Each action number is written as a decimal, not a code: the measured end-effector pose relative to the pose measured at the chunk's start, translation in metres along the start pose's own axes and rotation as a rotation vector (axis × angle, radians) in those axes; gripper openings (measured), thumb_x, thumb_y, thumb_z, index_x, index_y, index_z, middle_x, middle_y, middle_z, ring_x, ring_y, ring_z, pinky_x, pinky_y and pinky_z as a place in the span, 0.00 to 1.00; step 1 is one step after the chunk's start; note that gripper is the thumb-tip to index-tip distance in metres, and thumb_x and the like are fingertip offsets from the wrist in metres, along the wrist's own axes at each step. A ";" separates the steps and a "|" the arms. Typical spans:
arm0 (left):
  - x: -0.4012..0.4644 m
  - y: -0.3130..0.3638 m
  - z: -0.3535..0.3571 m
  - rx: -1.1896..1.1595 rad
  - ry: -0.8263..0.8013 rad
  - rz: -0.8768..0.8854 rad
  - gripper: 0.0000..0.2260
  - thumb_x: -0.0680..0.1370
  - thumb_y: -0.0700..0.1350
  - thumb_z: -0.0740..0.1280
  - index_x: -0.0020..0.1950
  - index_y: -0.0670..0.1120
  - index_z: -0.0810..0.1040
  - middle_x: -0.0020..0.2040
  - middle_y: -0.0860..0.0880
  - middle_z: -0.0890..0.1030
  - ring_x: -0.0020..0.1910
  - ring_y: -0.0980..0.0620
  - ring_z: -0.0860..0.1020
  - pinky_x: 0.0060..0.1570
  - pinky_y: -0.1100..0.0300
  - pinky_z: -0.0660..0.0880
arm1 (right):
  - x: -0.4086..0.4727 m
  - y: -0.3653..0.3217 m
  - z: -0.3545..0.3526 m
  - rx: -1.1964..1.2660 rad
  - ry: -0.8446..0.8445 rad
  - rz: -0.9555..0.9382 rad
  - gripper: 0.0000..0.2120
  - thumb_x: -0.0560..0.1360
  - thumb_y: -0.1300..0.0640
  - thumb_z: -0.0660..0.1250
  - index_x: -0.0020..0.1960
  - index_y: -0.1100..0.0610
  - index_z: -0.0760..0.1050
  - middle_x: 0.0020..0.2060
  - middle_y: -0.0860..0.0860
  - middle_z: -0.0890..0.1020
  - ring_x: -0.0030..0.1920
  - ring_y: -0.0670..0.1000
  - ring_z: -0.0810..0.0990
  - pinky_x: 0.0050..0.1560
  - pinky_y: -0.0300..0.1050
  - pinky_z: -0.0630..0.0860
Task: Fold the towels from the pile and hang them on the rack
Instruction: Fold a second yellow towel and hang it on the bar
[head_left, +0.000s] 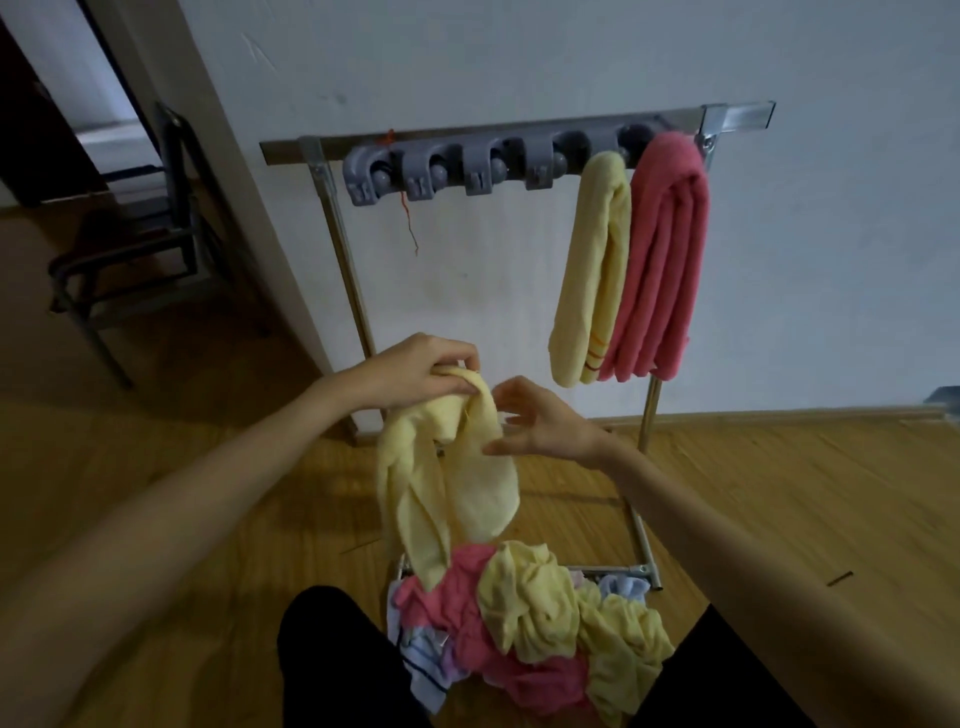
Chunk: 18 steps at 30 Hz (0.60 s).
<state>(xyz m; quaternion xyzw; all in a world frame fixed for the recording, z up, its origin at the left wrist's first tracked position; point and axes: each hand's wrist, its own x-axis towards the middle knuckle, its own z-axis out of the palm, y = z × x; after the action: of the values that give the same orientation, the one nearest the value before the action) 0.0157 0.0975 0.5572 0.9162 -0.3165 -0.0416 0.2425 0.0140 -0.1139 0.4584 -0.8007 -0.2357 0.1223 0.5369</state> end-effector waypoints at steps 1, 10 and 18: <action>-0.001 0.000 0.000 0.002 -0.001 -0.005 0.03 0.77 0.46 0.68 0.47 0.47 0.78 0.41 0.52 0.79 0.42 0.58 0.77 0.41 0.66 0.71 | 0.002 -0.007 0.005 0.055 0.023 -0.052 0.26 0.61 0.53 0.80 0.54 0.57 0.72 0.52 0.55 0.80 0.56 0.51 0.80 0.58 0.48 0.77; -0.010 -0.012 -0.005 -0.020 0.033 -0.041 0.05 0.77 0.48 0.68 0.48 0.47 0.78 0.41 0.50 0.79 0.40 0.53 0.77 0.38 0.63 0.71 | 0.005 -0.028 0.003 -0.018 0.151 -0.227 0.06 0.76 0.61 0.68 0.44 0.63 0.72 0.35 0.47 0.74 0.36 0.44 0.72 0.38 0.37 0.70; -0.009 -0.014 -0.009 -0.225 -0.059 -0.084 0.12 0.73 0.53 0.70 0.51 0.46 0.79 0.46 0.47 0.80 0.46 0.49 0.80 0.44 0.55 0.78 | -0.004 -0.062 -0.059 -0.239 0.059 -0.342 0.07 0.76 0.70 0.60 0.45 0.62 0.63 0.29 0.48 0.66 0.29 0.45 0.62 0.30 0.39 0.61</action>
<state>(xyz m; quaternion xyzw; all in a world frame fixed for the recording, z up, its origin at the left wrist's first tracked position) 0.0182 0.1157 0.5576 0.8940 -0.2782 -0.1141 0.3322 0.0219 -0.1443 0.5382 -0.8102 -0.3653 -0.0227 0.4578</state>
